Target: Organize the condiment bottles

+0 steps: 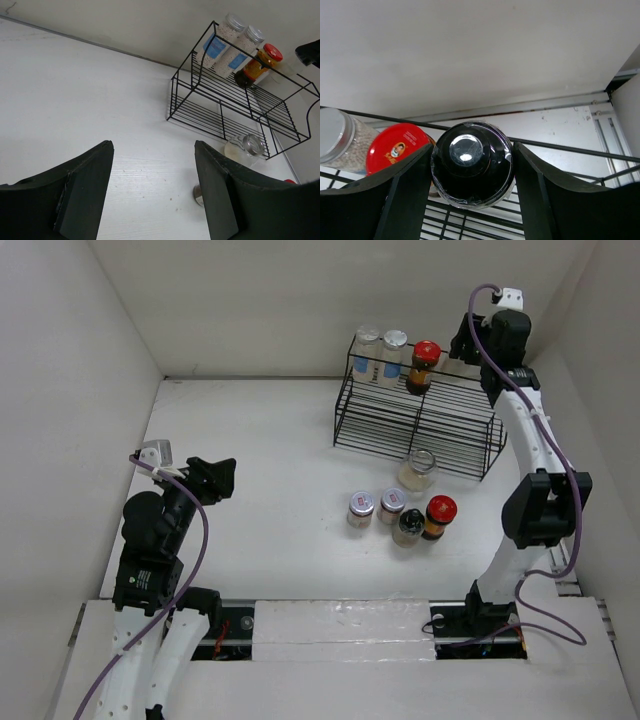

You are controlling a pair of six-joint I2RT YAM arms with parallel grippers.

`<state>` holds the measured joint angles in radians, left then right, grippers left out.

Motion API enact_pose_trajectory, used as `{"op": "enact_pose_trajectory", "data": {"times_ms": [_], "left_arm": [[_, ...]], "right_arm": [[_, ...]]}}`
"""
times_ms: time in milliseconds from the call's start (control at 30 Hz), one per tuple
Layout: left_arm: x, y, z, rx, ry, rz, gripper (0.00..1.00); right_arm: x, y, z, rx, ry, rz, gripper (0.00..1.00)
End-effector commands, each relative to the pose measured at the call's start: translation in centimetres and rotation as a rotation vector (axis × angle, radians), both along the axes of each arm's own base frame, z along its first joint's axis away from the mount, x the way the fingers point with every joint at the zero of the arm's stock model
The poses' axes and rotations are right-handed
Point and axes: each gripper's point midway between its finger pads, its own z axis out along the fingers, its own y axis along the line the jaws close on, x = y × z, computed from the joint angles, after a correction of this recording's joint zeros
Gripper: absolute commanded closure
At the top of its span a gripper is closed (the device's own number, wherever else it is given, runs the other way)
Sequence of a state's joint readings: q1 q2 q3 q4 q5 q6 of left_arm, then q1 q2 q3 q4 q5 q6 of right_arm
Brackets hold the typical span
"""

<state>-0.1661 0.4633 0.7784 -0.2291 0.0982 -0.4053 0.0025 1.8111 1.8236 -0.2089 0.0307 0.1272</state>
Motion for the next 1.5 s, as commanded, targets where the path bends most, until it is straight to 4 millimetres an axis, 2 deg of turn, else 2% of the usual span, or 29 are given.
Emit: {"op": "enact_pose_trajectory", "data": {"times_ms": [0,167,267,400,467,567,600,633,700,733,833,867,900,933,967,1033,1067,1100,1133,1167,1200,1233,1267,1300,1333,1400,1433,1467], "left_arm": [[0.0,-0.1,1.3,0.003,-0.048,-0.007,0.38],[0.0,-0.1,1.3,0.003,-0.048,-0.007,0.38],[0.0,-0.2,1.3,0.003,-0.048,-0.017,0.38],[0.0,-0.2,1.3,0.003,-0.048,-0.017,0.38],[0.0,-0.2,1.3,0.003,-0.048,-0.017,0.38],[0.0,-0.1,1.3,0.003,-0.048,-0.007,0.38],[0.0,-0.1,1.3,0.003,-0.048,-0.007,0.38],[0.0,-0.1,1.3,0.003,-0.048,-0.007,0.38],[0.0,-0.1,1.3,0.003,-0.048,-0.007,0.38],[0.0,-0.1,1.3,0.003,-0.048,-0.007,0.38],[0.0,-0.1,1.3,0.003,-0.048,-0.007,0.37],[0.0,-0.1,1.3,0.003,-0.048,-0.007,0.37],[0.0,-0.1,1.3,0.003,-0.048,-0.007,0.37],[0.0,-0.2,1.3,0.003,-0.048,-0.017,0.37],[0.0,-0.2,1.3,0.003,-0.048,-0.017,0.37],[-0.1,-0.4,1.3,0.002,-0.048,-0.026,0.37],[-0.1,-0.5,1.3,0.002,-0.048,-0.035,0.37],[-0.1,-0.5,1.3,0.002,-0.048,-0.035,0.37],[0.1,-0.5,0.8,0.005,-0.028,-0.035,0.37],[0.1,-0.5,0.8,0.005,-0.028,-0.035,0.37],[0.1,-0.5,0.8,0.005,-0.028,-0.035,0.37],[0.0,-0.7,0.8,0.004,-0.028,-0.047,0.36],[-0.1,-0.9,0.8,0.004,-0.028,-0.057,0.36],[-0.1,-0.9,0.8,0.004,-0.028,-0.057,0.34],[0.2,-1.0,0.5,-0.006,-0.013,-0.056,0.34],[0.6,-1.1,-0.2,-0.015,0.024,-0.055,0.33],[0.7,-1.4,-0.4,-0.025,0.036,-0.068,0.32],[0.7,-1.7,-0.6,-0.025,0.046,-0.088,0.32]], "right_arm": [[0.9,0.5,1.2,-0.005,-0.072,-0.003,0.54],[1.6,0.5,-1.8,-0.006,-0.015,-0.003,0.50],[1.5,1.1,-2.7,0.004,0.003,0.004,0.44],[1.4,1.2,-3.1,0.035,0.020,-0.003,0.27],[1.2,1.2,-3.1,0.035,0.030,-0.003,0.22],[0.7,1.2,-1.2,0.046,0.005,-0.004,0.10],[0.6,1.3,-1.2,0.056,0.014,-0.007,0.09],[0.0,1.3,0.8,0.057,-0.017,-0.006,0.09],[-0.9,0.7,2.3,0.062,-0.040,-0.042,0.09],[-2.1,0.4,4.1,0.082,-0.073,-0.059,0.09],[-4.6,-0.4,6.4,0.098,-0.138,-0.106,0.12],[-6.9,0.0,6.6,0.111,-0.150,-0.106,0.15],[-8.0,-0.4,6.6,0.123,-0.165,-0.133,0.15],[-9.2,0.9,6.4,0.136,-0.173,-0.105,0.17],[-11.5,1.2,5.4,0.157,-0.182,-0.108,0.17],[-13.7,2.2,4.1,0.169,-0.187,-0.087,0.19],[-14.7,3.6,3.4,0.182,-0.185,-0.061,0.20],[-16.6,3.9,1.7,0.179,-0.167,-0.056,0.20],[-17.5,4.0,0.9,0.186,-0.162,-0.074,0.20],[-18.4,5.1,0.2,0.186,-0.154,-0.052,0.20],[-19.5,5.3,-2.3,0.169,-0.099,-0.054,0.20],[-21.1,5.3,-1.8,0.182,-0.121,-0.054,0.20],[-22.0,4.8,-2.2,0.182,-0.120,-0.097,0.22],[-23.3,5.4,-3.5,0.162,-0.081,-0.092,0.24],[-24.5,5.1,-4.1,0.186,-0.075,-0.111,0.24],[-25.8,5.2,-5.3,0.191,-0.033,-0.125,0.24],[-26.8,5.1,-7.5,0.199,0.043,-0.145,0.24],[-27.4,5.0,-8.4,0.203,0.071,-0.154,0.21]]}}
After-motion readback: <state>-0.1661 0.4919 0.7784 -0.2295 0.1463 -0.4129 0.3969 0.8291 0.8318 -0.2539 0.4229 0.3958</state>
